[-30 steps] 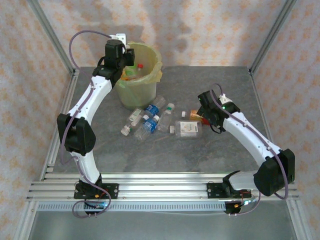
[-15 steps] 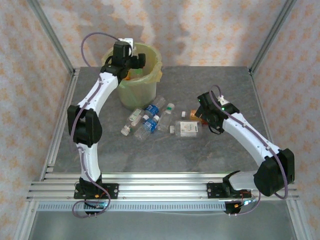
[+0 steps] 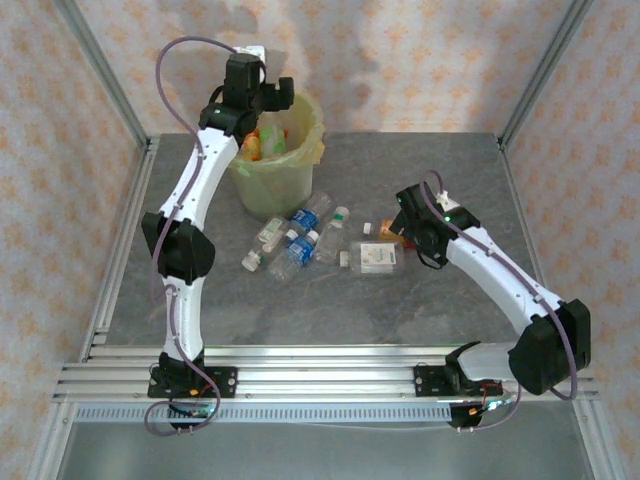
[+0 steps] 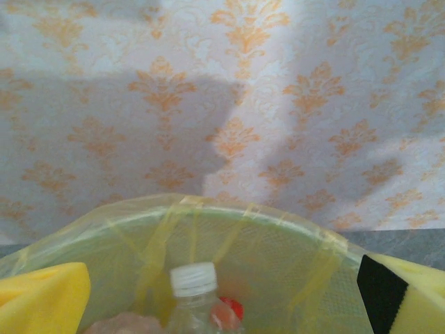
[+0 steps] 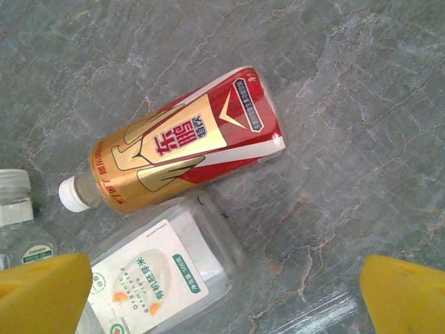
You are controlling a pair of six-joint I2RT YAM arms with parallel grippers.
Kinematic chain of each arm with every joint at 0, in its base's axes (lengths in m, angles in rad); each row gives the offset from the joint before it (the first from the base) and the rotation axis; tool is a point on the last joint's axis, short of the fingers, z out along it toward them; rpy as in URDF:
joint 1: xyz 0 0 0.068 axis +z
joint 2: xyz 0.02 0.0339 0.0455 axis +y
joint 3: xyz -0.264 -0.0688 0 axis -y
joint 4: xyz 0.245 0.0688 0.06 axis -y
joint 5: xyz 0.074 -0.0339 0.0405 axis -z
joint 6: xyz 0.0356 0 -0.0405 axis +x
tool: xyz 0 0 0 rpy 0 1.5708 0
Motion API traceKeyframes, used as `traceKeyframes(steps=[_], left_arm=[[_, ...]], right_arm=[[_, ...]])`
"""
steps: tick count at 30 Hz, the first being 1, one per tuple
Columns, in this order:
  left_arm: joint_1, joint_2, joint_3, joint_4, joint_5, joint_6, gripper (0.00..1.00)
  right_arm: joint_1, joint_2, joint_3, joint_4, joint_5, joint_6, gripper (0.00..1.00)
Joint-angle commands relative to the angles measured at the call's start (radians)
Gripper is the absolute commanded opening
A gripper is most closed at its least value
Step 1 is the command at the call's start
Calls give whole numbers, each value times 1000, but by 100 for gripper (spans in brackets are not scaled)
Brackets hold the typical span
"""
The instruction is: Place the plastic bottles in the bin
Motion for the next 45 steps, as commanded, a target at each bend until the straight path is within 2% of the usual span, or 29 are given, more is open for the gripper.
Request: traceKeyframes(steps=[1,5,11,18,26,30,35,41,45], left_arm=[[-2,-90,-4,-88,-58,-42,100],[-1,-206,-118,-78,-81,-87,100],[-2,-460,-368,-35,-92,-146,100],[-2,-793,-770,-12,-47,-219,100],[-29,-1118,-1203,22,14,-236,100],[-83,-1158,-1360,37,18,-227,100],[-157,-1120,-1535,184,45,-201,100],[-161,-1077,-1686,397,71,-171,99],[-160,-1012,-1715,466,56,-169,99]], right_arm=[[-7,-11,-10,-16,-11,24,99],[-6,17,-8,-34,-22,43,99],[-7,41,-15,-21,-64,28,99],[1,34,-29,16,-109,6,99],[1,19,-13,-24,-68,-3,99],[1,19,-5,-34,-53,-1,99],[1,10,0,-45,-31,14,99],[1,-29,-21,-40,-11,28,99],[1,-39,-32,-32,-2,34,99]])
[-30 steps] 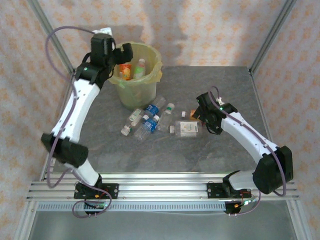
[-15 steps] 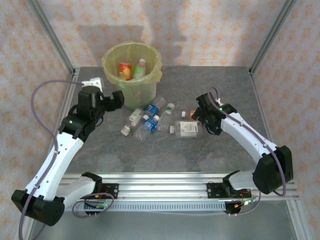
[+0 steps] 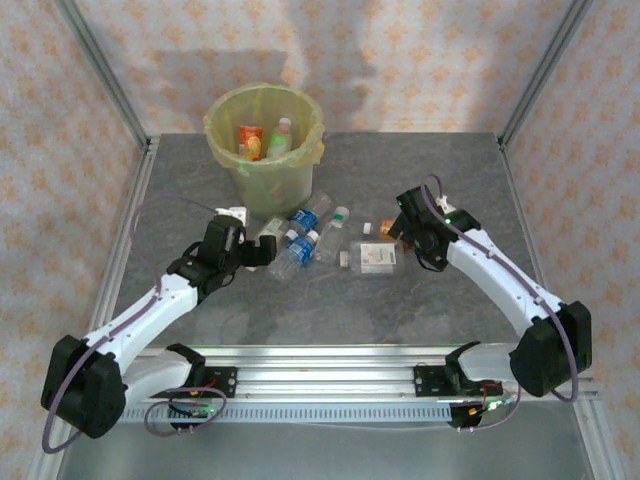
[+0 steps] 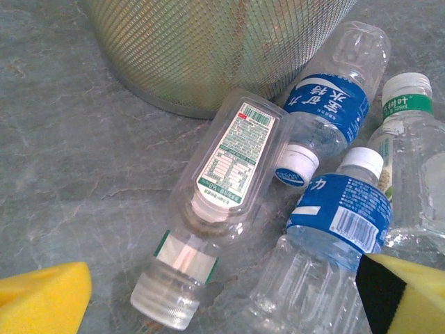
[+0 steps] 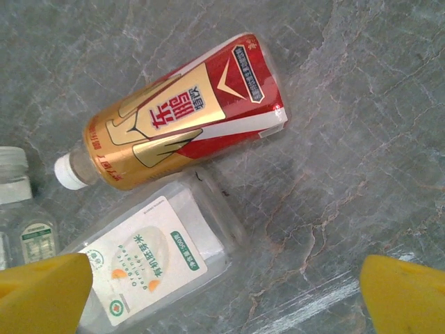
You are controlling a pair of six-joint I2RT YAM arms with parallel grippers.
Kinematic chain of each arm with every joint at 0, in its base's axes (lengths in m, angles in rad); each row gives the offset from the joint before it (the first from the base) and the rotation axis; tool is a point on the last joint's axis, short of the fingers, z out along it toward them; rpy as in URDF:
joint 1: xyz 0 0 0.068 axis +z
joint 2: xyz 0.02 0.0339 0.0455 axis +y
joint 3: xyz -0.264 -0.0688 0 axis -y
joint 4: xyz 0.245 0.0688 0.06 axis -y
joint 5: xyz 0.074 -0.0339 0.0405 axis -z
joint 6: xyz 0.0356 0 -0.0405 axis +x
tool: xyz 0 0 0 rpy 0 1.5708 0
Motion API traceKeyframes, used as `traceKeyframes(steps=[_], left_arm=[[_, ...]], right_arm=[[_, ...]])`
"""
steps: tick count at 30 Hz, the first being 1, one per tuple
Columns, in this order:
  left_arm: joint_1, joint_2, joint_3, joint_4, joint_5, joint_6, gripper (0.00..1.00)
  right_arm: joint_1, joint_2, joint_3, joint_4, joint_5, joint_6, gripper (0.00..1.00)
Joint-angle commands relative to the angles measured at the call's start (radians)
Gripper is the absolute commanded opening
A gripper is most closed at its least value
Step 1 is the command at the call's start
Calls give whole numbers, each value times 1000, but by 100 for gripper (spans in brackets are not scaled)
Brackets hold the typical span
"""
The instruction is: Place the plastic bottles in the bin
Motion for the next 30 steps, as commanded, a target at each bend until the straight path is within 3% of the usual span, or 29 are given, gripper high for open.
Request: traceKeyframes(steps=[1,8,18,30], left_arm=[[-5,50,-9,149,0,28,99],[0,169,16,191,-44,52,100],[45,302,49,260,8,23,100],[60,415,88,282,-6,-7,99]], right_arm=[[0,-19,-12,-19,48,18,99],[0,-32,-24,-21,68,36,99],[0,-27,-32,-15,80,45,99],[0,-38,-35,-13,93,47,99]])
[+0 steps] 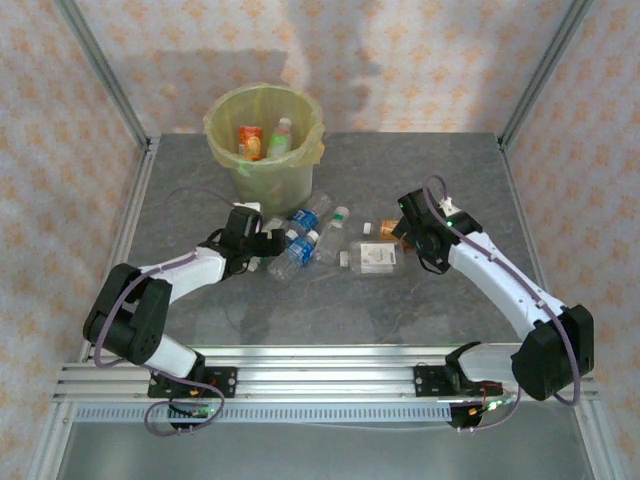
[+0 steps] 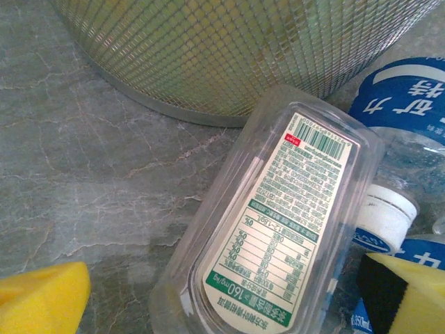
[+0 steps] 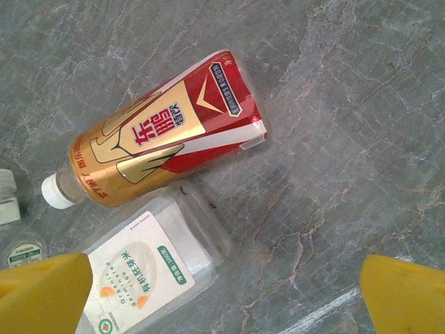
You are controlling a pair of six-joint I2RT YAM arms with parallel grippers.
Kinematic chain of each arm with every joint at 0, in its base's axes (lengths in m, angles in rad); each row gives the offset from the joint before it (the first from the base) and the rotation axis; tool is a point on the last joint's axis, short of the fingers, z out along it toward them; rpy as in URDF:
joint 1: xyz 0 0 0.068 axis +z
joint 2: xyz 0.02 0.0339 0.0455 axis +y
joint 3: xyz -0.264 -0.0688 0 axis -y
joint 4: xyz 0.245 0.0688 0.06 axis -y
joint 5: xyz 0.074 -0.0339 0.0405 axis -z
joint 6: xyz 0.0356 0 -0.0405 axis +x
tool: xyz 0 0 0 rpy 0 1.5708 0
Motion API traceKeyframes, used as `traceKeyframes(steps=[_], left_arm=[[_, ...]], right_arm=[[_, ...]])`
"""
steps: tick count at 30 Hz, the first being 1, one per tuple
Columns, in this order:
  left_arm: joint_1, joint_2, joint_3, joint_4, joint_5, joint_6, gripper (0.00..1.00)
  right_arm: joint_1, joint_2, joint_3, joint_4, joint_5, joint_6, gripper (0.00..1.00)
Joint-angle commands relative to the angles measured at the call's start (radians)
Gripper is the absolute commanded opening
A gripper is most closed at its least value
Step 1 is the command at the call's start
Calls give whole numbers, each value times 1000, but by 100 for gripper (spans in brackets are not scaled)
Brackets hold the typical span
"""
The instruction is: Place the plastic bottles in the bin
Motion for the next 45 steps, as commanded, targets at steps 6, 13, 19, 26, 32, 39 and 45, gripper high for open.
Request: traceKeyframes(steps=[6,13,19,26,32,39,45], left_arm=[[24,54,38,32,-38,-59,95],[27,62,23,19,-89,-102,88],[28,23,-11,-5,-120,-146,77],[36,17,-10,-73,-204,-208,80],[51,53,20,-89,-218,-238,81],[73,98,55,-102,-212,-282,78],[89,120,66,-107,-216,-319,62]], right_arm=[[0,-24,-19,-7,42,10,99],[0,-23,-28,1,36,11,99],[1,-25,-28,2,36,11,99],[0,-17,-30,16,29,7,99],[0,-20,-31,12,31,4,99],[0,-24,-36,12,36,7,99],[0,-20,-31,17,31,5,99]])
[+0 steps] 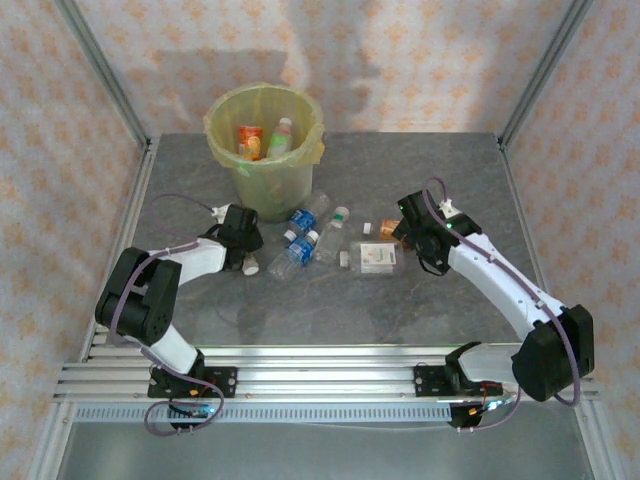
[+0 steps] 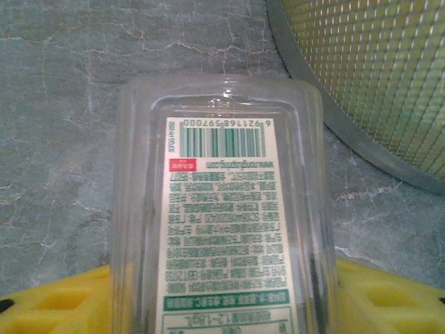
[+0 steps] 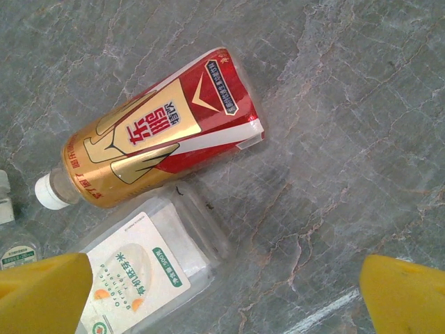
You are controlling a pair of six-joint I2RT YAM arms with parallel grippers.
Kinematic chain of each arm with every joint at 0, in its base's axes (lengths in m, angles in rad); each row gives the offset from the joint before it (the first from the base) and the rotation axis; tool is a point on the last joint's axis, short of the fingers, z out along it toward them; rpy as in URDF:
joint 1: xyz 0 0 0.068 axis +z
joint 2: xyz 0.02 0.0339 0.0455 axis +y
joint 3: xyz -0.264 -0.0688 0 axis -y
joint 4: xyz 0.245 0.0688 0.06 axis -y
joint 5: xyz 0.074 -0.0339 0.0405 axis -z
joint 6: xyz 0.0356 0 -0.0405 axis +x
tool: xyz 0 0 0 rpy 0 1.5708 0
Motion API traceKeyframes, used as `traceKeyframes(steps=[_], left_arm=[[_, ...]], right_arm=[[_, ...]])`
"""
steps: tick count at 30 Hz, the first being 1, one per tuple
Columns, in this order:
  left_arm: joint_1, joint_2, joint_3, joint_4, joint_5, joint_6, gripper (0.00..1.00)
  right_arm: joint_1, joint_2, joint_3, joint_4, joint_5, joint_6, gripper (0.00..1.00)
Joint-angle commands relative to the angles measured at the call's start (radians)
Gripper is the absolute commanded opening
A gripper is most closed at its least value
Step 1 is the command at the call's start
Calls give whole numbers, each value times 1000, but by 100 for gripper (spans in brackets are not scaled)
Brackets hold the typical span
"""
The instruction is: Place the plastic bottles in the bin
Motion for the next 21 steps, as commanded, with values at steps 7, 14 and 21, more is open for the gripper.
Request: traceKeyframes(steps=[7,14,21], left_arm=[[16,-52,21,-91,-75,-49,54],[19,-262,93,-281,-202,-23,49],[18,-460,257,-473,-289,59,46]], right_arm=[[0,-16,5,-1,26,-7,99],[3,-35,5,10,33,-18,99],[21,-59,-2,41,26,-35,99]])
